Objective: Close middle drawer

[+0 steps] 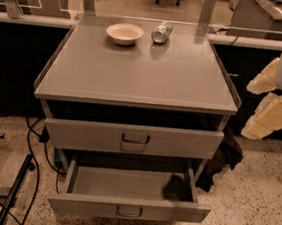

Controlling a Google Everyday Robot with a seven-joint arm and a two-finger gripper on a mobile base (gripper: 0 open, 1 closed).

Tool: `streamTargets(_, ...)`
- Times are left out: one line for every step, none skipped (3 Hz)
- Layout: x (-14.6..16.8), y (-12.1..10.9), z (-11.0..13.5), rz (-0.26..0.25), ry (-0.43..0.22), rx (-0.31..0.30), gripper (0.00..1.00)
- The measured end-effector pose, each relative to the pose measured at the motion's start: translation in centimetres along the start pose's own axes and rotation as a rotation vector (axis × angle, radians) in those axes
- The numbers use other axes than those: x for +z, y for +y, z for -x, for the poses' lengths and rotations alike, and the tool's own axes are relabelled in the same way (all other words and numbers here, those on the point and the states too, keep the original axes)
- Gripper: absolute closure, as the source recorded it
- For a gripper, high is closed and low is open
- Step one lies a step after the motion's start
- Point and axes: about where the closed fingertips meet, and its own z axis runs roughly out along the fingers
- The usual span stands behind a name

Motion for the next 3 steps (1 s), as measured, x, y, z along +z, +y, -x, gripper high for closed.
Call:
streamTargets(3.1,2.3,-1.8,-0.033,-0.055,0.048,0.71)
streamTargets(7.2,4.1,-3.6,-0.037,-0.102,0.105,0.94)
streamTargets(13.1,6.3,-6.2,-0.002,-0.162,0.170,1.00)
